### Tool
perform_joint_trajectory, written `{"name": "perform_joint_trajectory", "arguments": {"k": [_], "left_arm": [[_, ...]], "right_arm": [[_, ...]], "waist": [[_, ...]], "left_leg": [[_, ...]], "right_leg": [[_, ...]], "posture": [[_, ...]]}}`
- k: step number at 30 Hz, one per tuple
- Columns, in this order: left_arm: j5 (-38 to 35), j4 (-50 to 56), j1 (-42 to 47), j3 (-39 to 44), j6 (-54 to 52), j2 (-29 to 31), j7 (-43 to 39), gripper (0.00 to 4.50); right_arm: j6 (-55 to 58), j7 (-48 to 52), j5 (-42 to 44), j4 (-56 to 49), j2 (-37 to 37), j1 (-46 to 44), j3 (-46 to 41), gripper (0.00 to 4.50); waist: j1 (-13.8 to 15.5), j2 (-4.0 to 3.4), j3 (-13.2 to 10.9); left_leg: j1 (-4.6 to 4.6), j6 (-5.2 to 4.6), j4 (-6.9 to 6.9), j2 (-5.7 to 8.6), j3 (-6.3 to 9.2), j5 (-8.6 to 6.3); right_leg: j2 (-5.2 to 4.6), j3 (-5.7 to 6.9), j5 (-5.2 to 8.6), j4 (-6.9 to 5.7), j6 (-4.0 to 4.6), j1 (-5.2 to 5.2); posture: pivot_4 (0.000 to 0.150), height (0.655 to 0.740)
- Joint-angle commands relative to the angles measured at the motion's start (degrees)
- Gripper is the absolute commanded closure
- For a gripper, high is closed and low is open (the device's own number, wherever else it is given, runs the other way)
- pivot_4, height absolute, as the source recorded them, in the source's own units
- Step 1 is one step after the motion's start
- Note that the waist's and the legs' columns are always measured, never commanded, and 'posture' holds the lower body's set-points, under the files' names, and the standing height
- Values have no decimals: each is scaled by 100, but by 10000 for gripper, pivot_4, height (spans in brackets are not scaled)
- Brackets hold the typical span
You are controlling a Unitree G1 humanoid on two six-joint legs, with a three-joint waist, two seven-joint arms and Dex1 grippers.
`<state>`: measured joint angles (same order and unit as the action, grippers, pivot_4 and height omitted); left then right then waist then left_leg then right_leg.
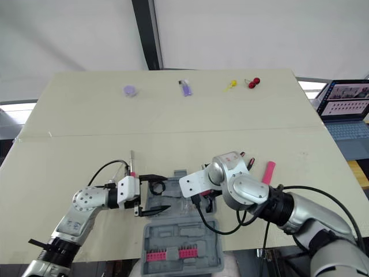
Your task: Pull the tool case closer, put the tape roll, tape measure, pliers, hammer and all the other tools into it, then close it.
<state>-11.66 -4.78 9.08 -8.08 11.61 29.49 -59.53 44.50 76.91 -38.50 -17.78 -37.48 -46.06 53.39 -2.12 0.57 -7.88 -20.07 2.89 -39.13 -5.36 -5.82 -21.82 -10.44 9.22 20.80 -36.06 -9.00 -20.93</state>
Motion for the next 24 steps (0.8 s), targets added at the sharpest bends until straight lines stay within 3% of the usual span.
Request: {"name": "perform_joint_trajectory", "arguments": {"k": [1,18,24], "left_arm": [[-45,123,34,-20,47,-2,-36,0],[-28,-9,124,-42,82,-38,-120,0],[-9,-25,101,-70,103,-92,-88,0]], "right_arm": [[-132,-86,-176,184,-10,290,-7,16712],[-381,818,-577,-298,-227,-76,-691,16712],[19,1345,-396,-619,-16,-411,-926,16712]], "waist": [[11,8,7],[43,-24,-13],[23,-33,-18]], "left_leg": [[1,0,1,0,0,0],[-10,0,-1,1,5,0],[-10,0,1,1,3,0]], "right_leg": [[0,0,0,1,0,3],[-1,5,0,10,0,1],[0,4,0,8,0,-11]], "posture": [[1500,7400],[1500,7400],[1500,7400]]}}
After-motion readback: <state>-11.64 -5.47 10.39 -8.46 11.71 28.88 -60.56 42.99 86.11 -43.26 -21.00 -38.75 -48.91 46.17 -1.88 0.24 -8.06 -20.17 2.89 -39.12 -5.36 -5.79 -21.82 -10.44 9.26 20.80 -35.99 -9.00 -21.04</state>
